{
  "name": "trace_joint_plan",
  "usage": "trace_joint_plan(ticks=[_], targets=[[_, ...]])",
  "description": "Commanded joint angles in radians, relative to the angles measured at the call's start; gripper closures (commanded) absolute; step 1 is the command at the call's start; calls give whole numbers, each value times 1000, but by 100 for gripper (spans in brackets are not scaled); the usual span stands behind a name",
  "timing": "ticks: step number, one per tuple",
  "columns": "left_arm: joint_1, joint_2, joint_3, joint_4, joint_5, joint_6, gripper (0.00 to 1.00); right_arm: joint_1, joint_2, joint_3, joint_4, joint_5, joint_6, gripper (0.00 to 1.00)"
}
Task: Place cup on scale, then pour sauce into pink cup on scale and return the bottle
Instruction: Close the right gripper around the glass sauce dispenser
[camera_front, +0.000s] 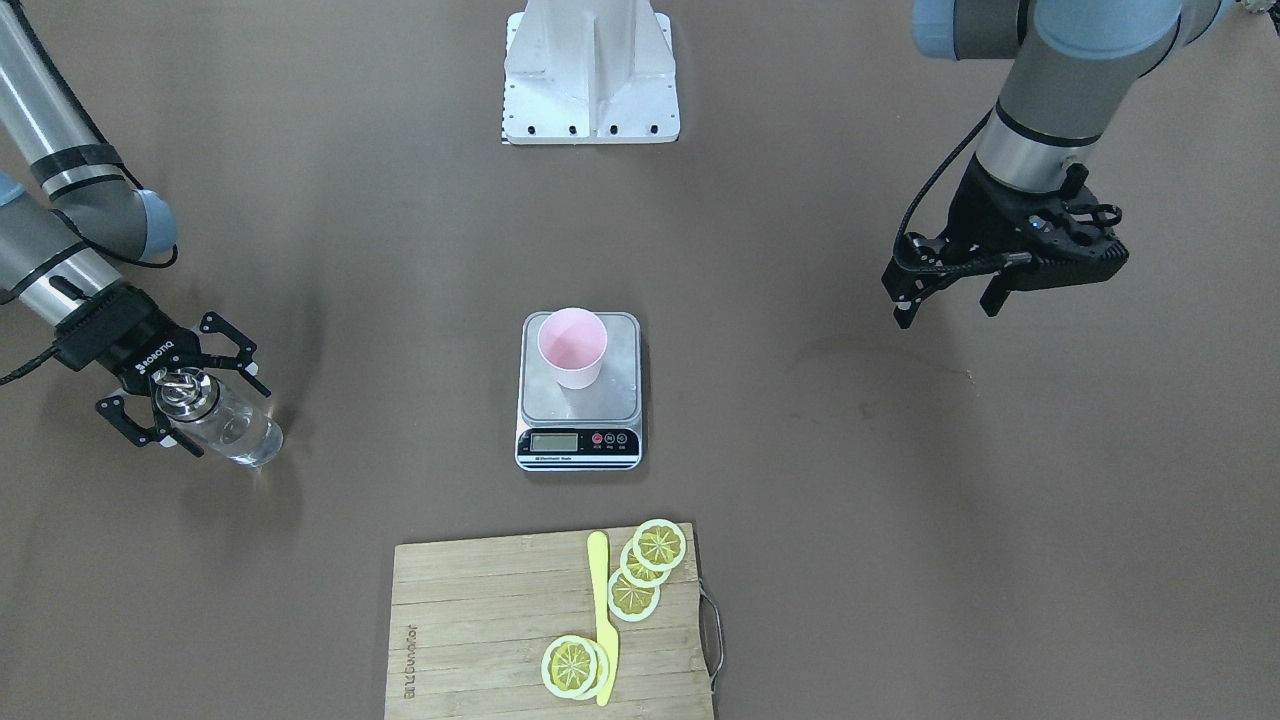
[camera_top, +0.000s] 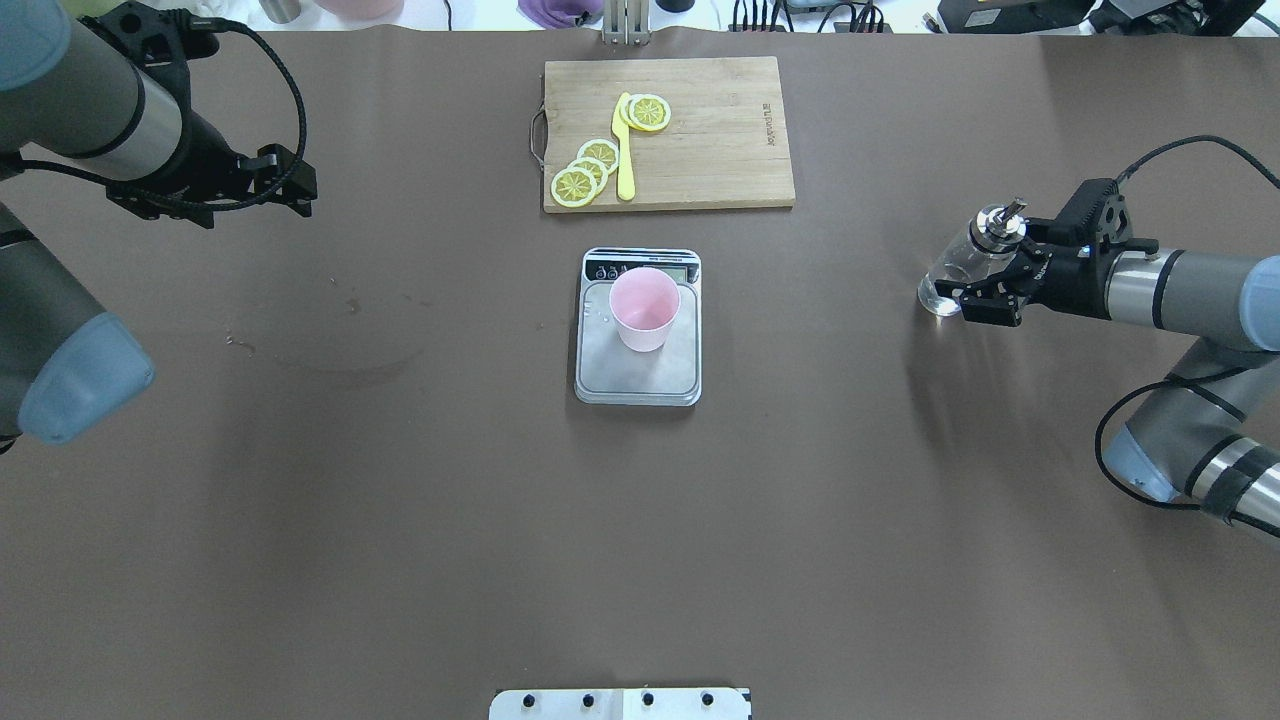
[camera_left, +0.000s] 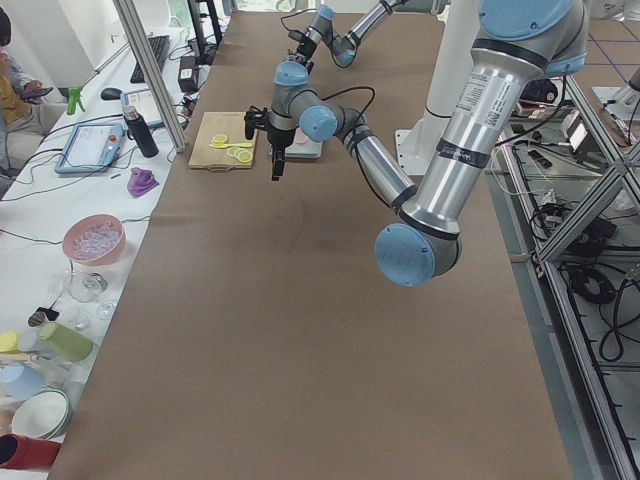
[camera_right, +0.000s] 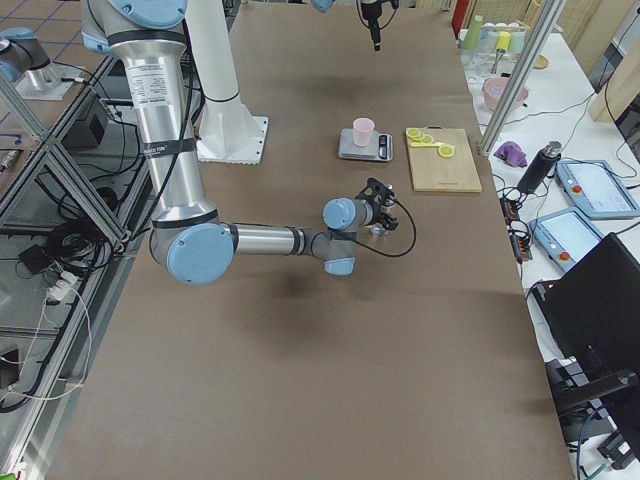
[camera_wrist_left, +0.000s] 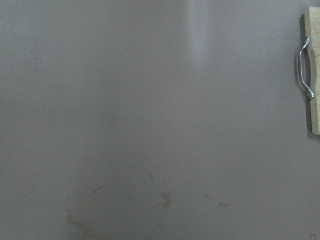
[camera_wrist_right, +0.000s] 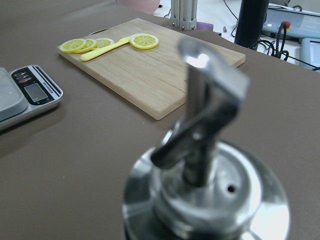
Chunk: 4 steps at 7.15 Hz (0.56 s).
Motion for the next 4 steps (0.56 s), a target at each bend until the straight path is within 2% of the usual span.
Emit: trace_joint_plan(ticks=[1,3,4], targets=[[0,0,1,0,0,0,3,-2,0,-1,7,-9,4,26],[0,0,1,0,2,0,3,-2,-1,-3,22,-8,59,57],[0,0,0,0,0,0,3,-2,-1,-1,22,-8,63,83]])
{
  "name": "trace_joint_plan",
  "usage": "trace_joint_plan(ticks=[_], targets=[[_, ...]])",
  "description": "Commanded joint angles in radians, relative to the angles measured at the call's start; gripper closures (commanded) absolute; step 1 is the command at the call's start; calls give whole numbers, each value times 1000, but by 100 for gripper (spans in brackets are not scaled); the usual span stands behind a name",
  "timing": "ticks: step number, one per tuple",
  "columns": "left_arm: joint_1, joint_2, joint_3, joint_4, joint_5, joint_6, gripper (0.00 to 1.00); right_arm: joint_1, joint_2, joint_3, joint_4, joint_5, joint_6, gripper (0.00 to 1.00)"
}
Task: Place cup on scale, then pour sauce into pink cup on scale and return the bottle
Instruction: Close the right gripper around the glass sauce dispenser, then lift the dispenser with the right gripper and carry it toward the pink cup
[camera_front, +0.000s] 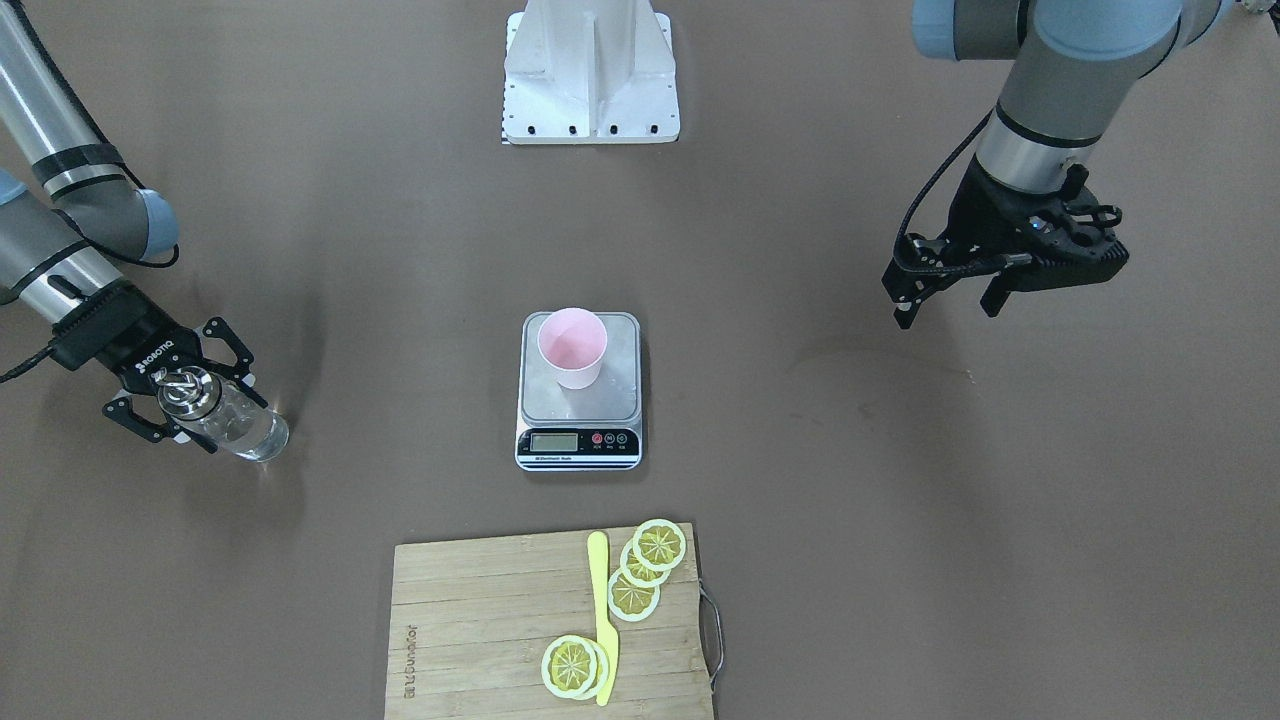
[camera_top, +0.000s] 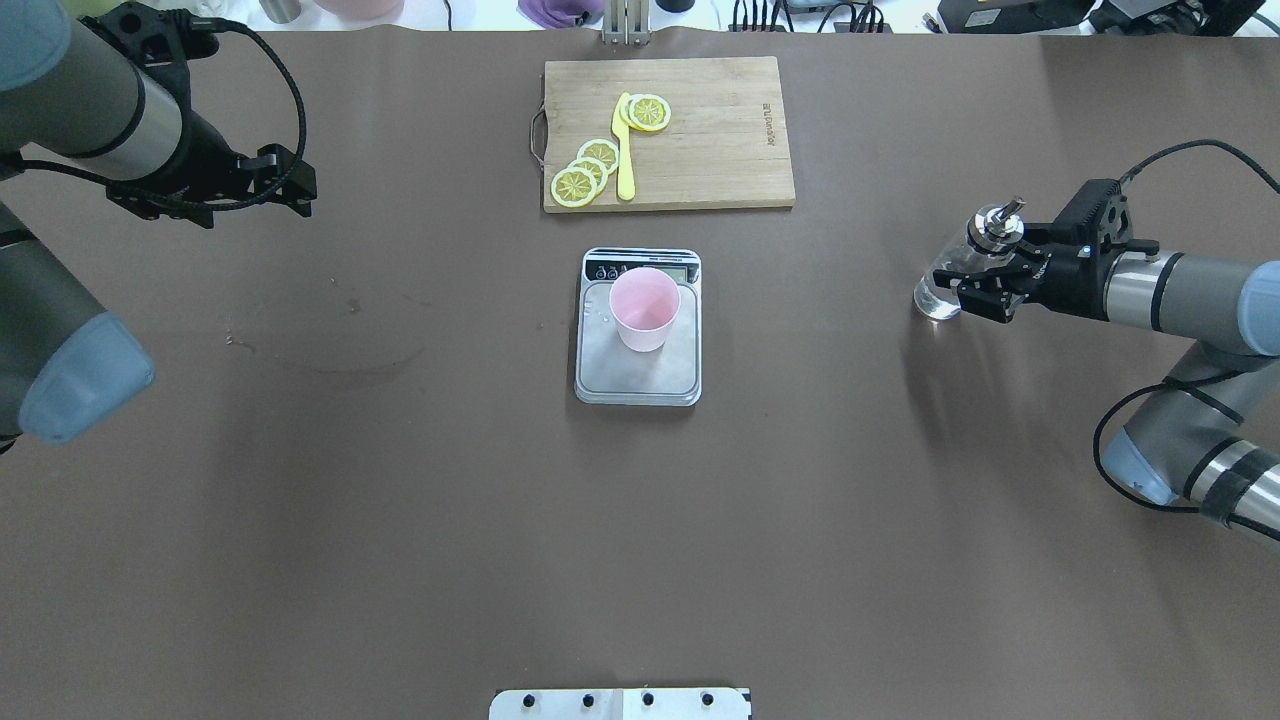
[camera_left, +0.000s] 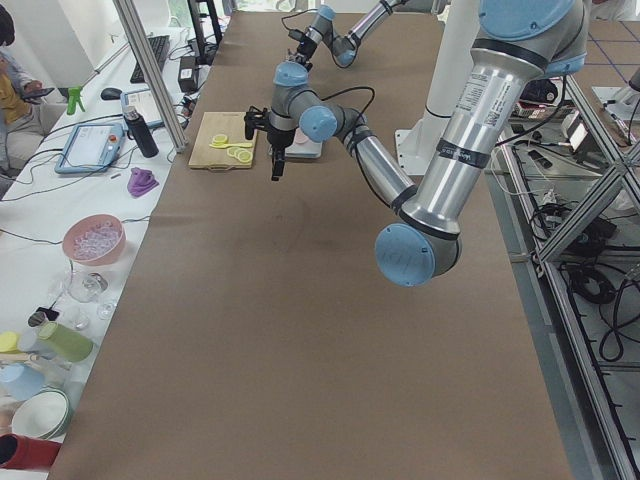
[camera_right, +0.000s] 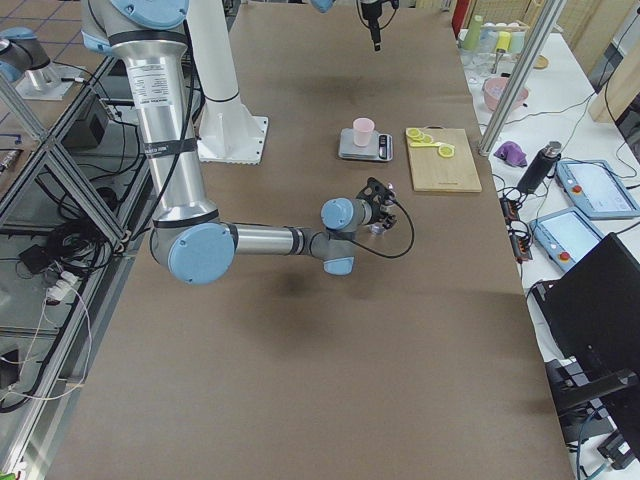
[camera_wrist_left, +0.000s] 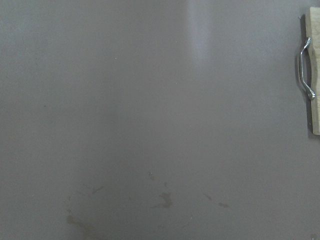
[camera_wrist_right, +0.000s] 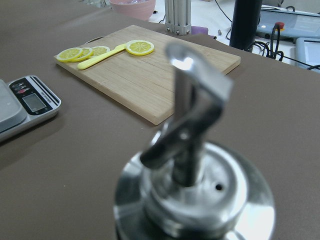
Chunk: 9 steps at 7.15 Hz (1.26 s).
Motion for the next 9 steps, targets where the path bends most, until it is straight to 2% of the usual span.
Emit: trace_joint_plan(ticks=[1,3,5,6,8,9], targets=[[0,0,-3,0,-1,0,3,0,0,7,3,0,14,100],[-8,6,-12,-2,-1,0,3,0,0,22,-16,-1,13,100],[-15,21,-21,3,-1,75,3,-17,3,59,-109,8,13,100],[-17,44,-27,5,-1,104,3,-49,27,100,-210,1,2,100],[-18,44,-20,5,-1,114,3,-83,55,264,-473,-16,-1,100],[-18,44,-15,5,-1,114,3,-128,55,374,-649,-95,-7,100]])
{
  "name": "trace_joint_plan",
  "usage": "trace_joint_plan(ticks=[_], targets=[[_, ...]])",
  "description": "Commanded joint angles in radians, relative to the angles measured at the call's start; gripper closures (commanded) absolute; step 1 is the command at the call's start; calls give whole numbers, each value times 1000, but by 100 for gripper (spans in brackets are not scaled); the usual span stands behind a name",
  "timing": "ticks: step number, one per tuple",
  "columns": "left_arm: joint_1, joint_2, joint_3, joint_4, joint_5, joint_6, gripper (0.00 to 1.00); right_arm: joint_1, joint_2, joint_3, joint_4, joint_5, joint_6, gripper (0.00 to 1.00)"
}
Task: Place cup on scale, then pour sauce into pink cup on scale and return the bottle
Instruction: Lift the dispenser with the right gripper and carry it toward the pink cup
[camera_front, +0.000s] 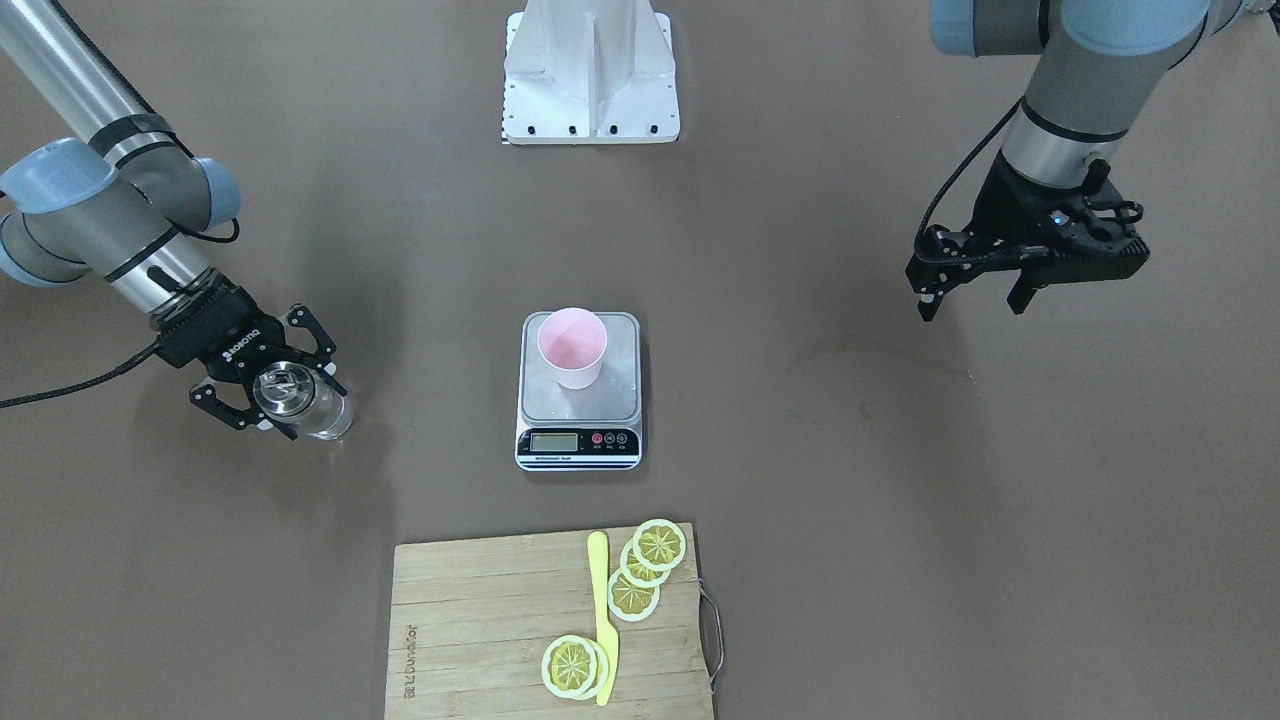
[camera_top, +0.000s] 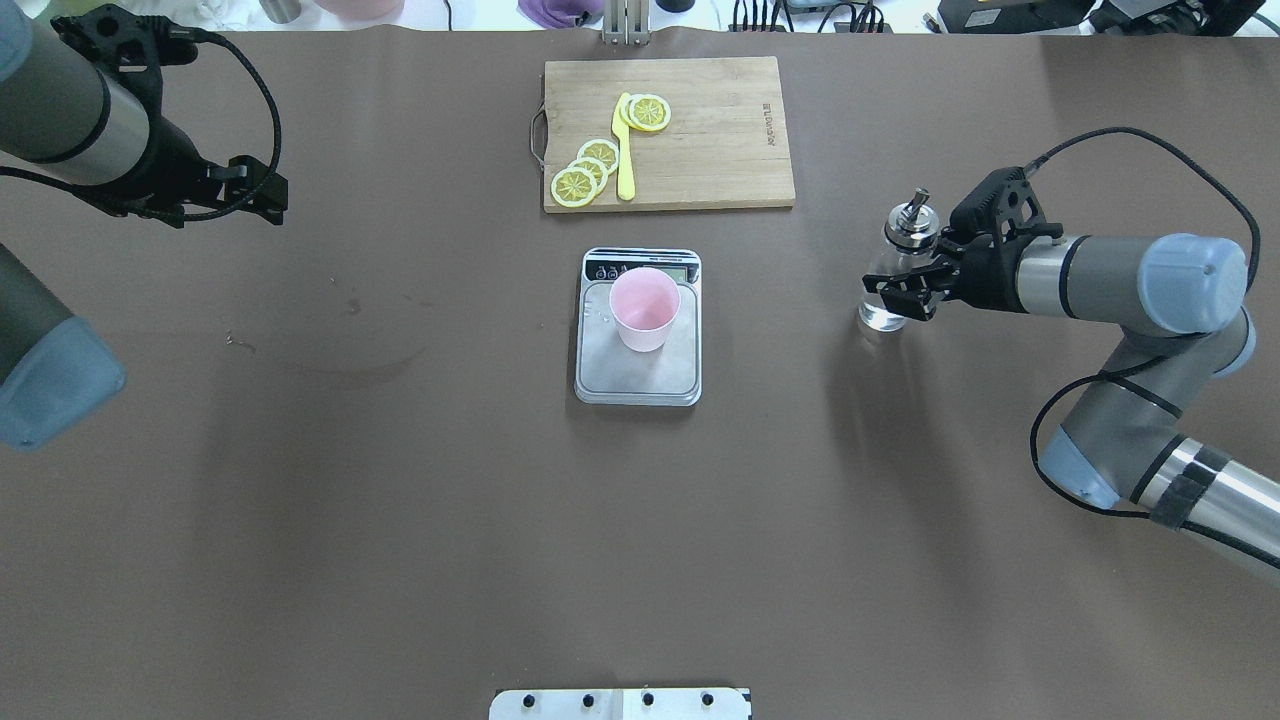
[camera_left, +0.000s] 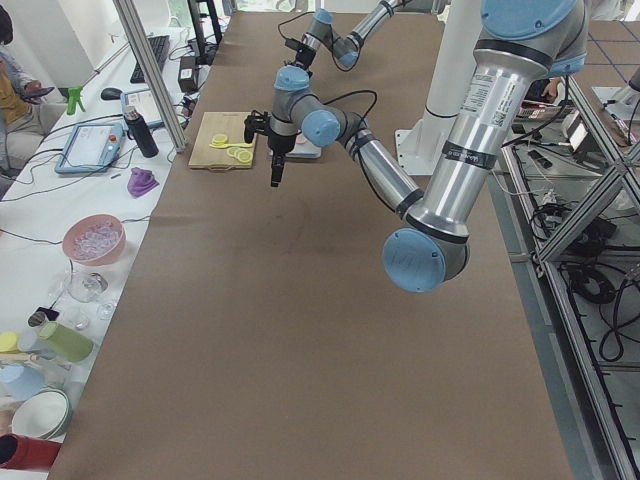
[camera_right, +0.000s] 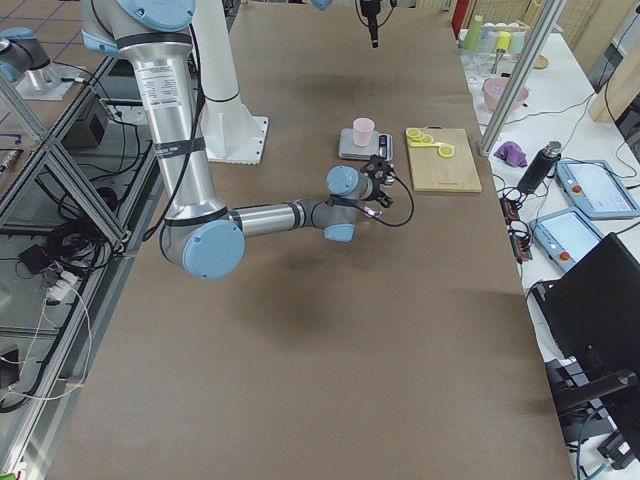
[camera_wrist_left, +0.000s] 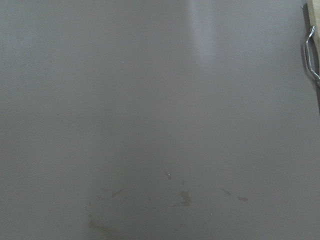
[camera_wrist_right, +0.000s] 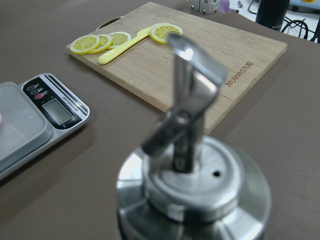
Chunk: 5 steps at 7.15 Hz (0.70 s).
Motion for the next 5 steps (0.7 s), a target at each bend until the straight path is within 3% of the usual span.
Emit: trace_joint_plan(ticks=[1,2,3,5], targets=[[1,4,10,-1,0,3,3,-109,6,286,-458,-200,-25,100],[1,6,13,-3,0,3,3,-188,34,436,-745,-341,-37,100],[1,6,14,-3,0,4,3,-245,111,489,-942,-438,-37,100],[1,7,22,-4,3,4,3,-297,179,487,-1144,-528,-39,100]])
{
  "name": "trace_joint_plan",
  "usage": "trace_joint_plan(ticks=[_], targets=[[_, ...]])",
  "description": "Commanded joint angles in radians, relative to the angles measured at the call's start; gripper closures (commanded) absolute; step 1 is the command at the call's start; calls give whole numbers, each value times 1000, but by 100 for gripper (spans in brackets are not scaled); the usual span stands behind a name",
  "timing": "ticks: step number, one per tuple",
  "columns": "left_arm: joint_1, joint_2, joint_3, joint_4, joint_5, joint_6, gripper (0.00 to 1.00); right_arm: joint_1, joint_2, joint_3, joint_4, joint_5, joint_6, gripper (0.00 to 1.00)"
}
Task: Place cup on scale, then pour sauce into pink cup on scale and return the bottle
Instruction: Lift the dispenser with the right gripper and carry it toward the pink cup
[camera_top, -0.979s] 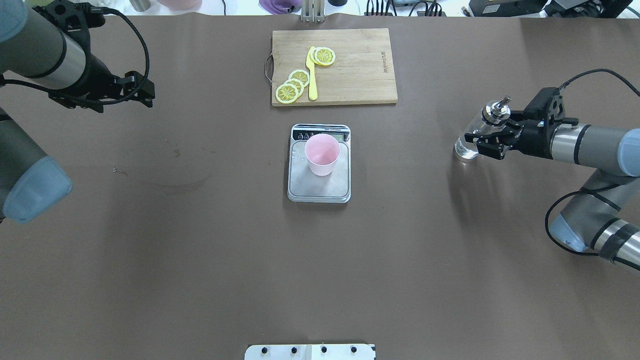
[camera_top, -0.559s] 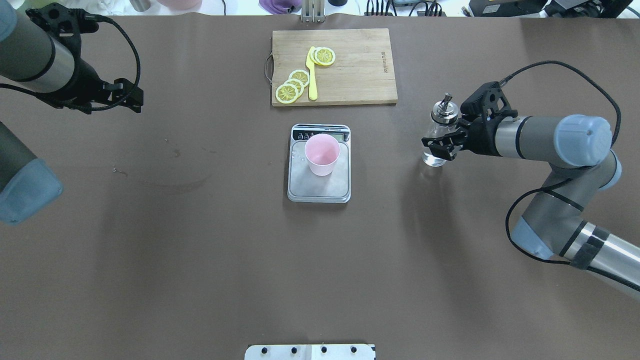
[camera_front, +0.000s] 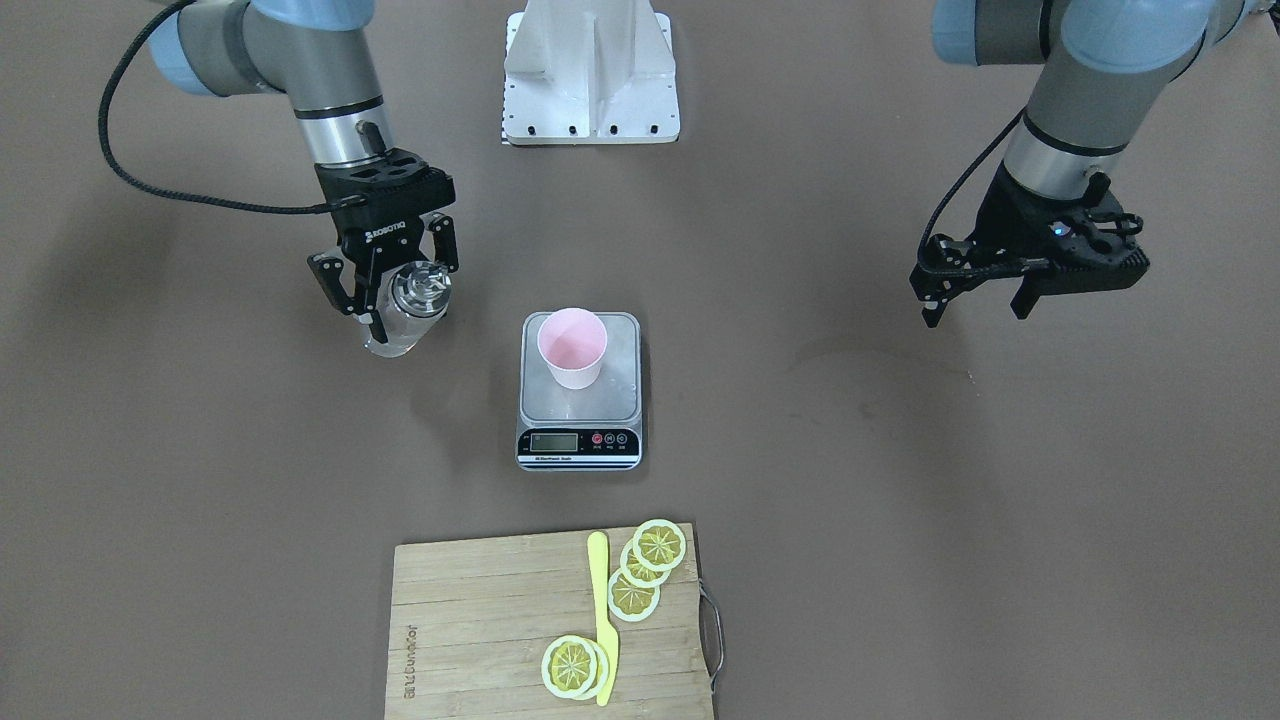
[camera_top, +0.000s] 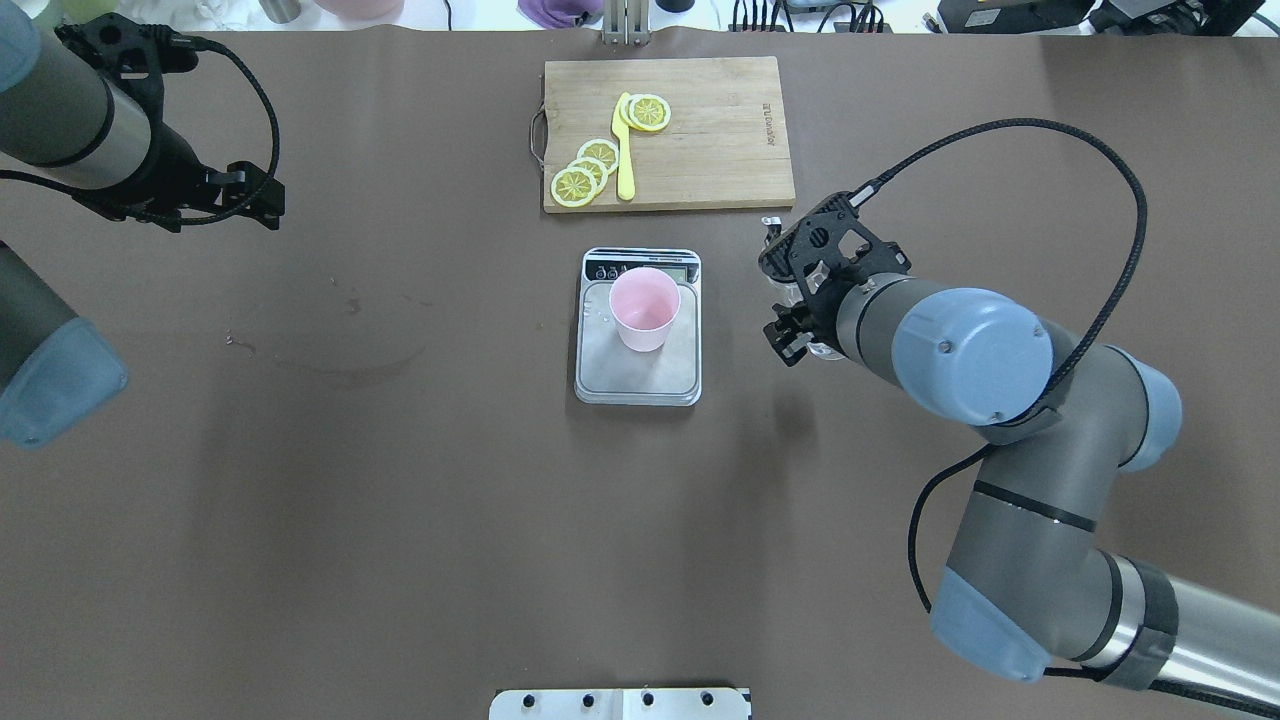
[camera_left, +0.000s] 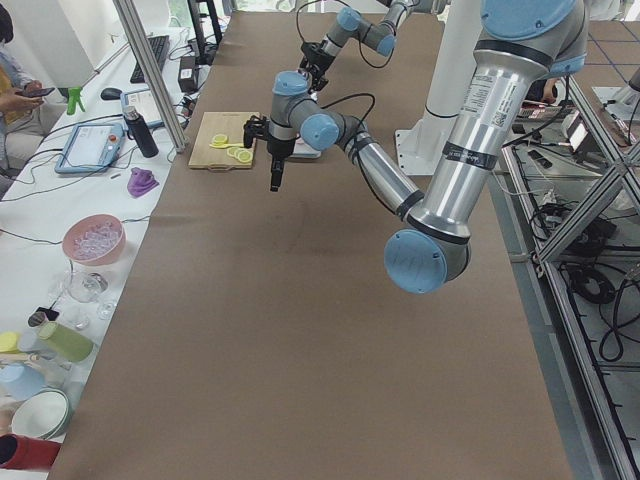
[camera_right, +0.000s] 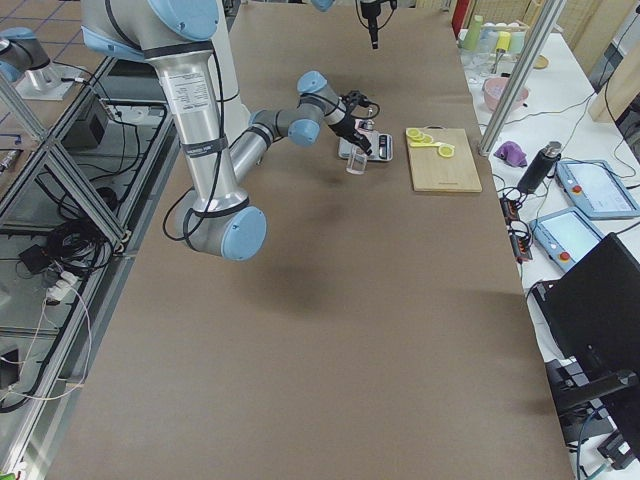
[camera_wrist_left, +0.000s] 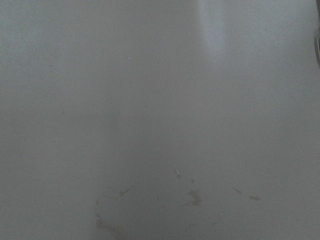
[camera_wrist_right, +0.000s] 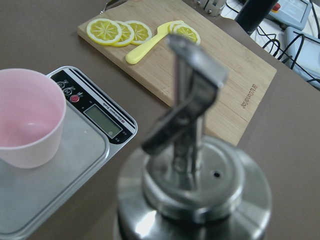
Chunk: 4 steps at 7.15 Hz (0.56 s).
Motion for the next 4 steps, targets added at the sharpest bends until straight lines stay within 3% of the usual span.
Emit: trace_joint_plan(ticks=[1,4], targets=[[0,3,4,-1,4,0,3,-31,92,-1,-246,-47,-6,100],[0,3,15,-1,7,0,3,-36,142,-4,-374,-47,-27,100]])
